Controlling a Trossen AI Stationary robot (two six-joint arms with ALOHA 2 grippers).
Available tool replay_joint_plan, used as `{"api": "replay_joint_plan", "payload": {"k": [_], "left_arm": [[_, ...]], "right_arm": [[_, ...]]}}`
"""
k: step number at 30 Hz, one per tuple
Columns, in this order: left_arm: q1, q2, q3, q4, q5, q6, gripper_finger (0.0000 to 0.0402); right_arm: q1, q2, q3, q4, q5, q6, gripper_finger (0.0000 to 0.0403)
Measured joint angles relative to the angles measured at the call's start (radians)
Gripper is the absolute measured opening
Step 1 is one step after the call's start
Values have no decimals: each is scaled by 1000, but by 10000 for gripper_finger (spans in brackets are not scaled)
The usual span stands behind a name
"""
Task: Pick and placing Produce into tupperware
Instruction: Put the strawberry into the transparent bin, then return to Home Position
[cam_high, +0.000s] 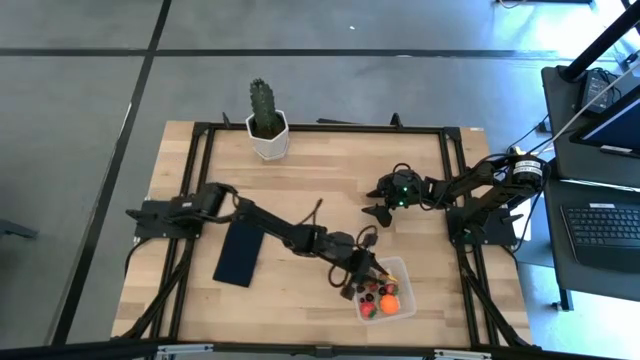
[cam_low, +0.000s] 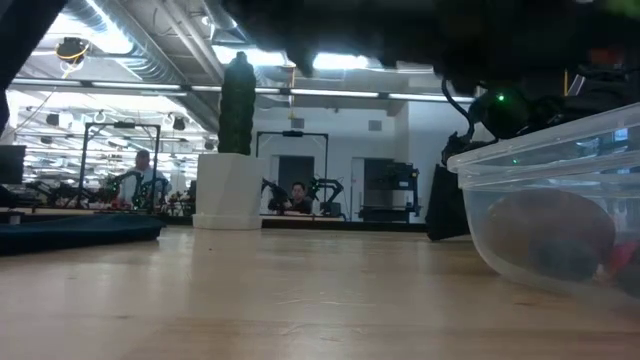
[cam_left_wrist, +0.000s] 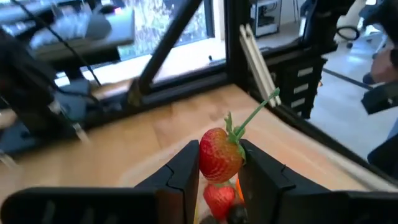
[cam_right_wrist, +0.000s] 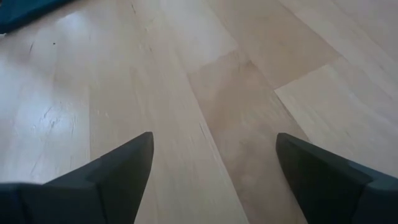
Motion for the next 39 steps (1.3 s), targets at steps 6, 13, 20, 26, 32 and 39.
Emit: {"api": "replay_joint_plan", "payload": {"k": [6,13,20,26,32,39], "left_arm": [[4,74,39,-38,38,-66,80],[15,86,40,-112,58,-124,112],[13,81,40,-125,60,-146,161],[15,-26,38,-360,58,-152,173],[29,-243,40,-577,19,-41,167],[121,-536,40,-795,-162,53,156]], "right_arm": [[0,-1,2,-22,0,-1,339],[0,-1,2,-26,0,-2,339],[0,-1,2,-30,0,-2,339],[0,-1,1,-29,0,-1,339],[0,0,-1,-15,0,2,339],[0,3,-4,47,-26,22,339]]}}
